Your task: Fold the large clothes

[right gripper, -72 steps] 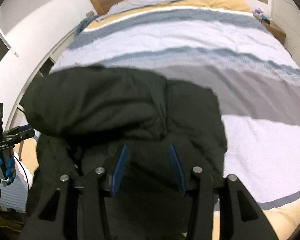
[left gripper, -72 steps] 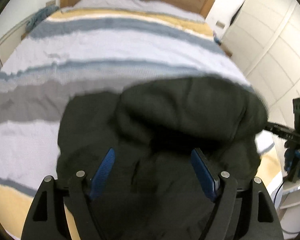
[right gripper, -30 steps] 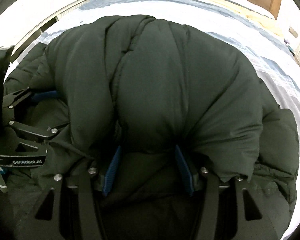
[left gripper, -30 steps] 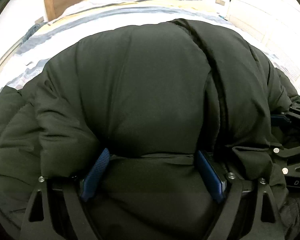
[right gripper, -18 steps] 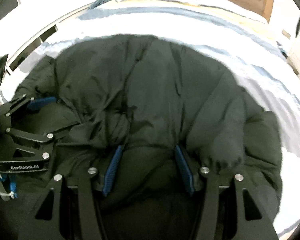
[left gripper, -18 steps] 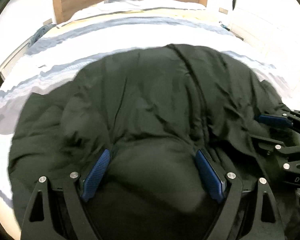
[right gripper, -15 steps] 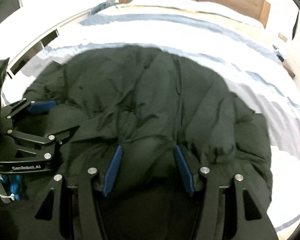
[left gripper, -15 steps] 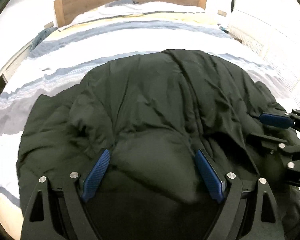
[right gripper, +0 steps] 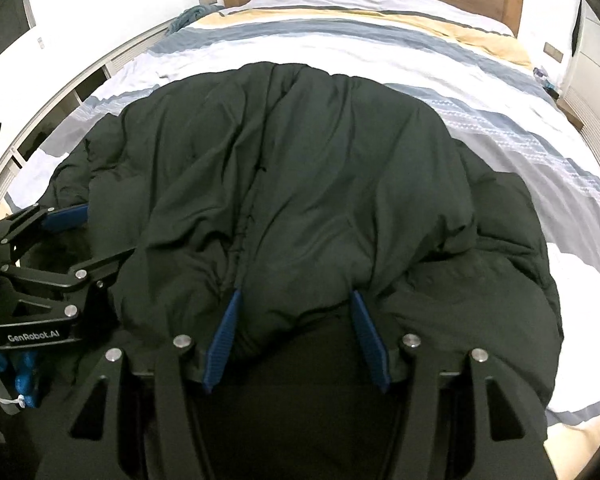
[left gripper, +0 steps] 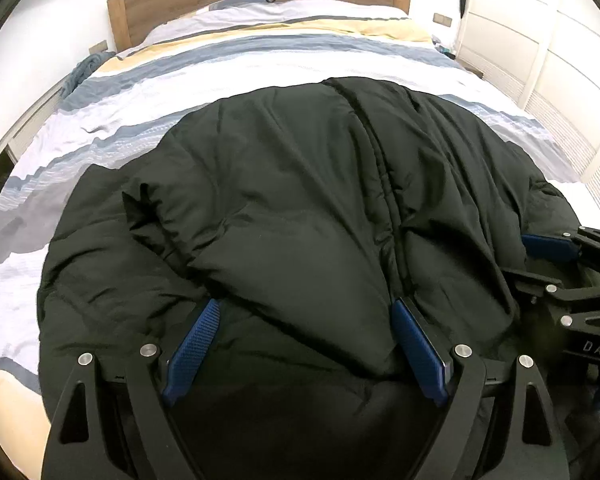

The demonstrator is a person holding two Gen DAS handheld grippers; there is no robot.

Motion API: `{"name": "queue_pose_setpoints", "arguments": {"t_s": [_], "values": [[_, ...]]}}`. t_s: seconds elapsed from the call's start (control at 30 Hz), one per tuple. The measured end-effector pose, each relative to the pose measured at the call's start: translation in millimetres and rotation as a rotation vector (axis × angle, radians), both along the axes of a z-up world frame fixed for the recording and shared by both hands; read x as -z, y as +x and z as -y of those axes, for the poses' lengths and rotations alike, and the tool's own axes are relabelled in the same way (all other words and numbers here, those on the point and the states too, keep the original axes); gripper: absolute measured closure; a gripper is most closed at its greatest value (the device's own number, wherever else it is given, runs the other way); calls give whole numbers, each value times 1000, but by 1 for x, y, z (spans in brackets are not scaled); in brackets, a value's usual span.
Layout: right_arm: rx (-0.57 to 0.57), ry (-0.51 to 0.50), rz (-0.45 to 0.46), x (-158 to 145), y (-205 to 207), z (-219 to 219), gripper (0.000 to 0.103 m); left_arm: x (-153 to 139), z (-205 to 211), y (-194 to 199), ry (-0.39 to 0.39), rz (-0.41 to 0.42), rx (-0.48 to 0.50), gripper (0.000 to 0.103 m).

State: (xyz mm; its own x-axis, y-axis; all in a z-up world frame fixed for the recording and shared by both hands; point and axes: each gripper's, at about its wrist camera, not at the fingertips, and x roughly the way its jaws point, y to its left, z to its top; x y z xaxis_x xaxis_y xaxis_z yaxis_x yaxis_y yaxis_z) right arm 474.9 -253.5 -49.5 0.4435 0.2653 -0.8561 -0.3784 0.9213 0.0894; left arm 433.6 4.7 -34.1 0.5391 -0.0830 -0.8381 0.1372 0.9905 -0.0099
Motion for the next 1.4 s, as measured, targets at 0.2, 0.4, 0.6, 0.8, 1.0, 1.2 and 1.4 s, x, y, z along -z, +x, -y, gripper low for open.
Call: {"name": "queue_pose_setpoints", "arguments": {"t_s": [0.2, 0.4, 0.6, 0.8, 1.0, 1.2, 1.4], "values": [[9, -6, 1, -14, -16, 14, 47, -12, -5, -19, 5, -10, 13, 14], [17, -43, -38, -28, -50, 42, 47, -25, -23, -52, -25, -35, 38, 7], [83, -38, -135, -40, -105, 96, 40, -33, -64, -88, -59, -102, 5, 2], [183, -55, -295, -32, -174, 163, 37, -25, -115, -121, -62, -203, -71, 1], [340, 54, -504, 1, -240, 216, 36, -8, -163, -155, -84, -325, -145, 1], [427, 141, -599, 33, -262, 241, 36, 7, -205, -186, -139, -416, -210, 1], [435, 197, -649, 53, -264, 246, 34, 36, -249, -225, -221, -503, -310, 1]]}}
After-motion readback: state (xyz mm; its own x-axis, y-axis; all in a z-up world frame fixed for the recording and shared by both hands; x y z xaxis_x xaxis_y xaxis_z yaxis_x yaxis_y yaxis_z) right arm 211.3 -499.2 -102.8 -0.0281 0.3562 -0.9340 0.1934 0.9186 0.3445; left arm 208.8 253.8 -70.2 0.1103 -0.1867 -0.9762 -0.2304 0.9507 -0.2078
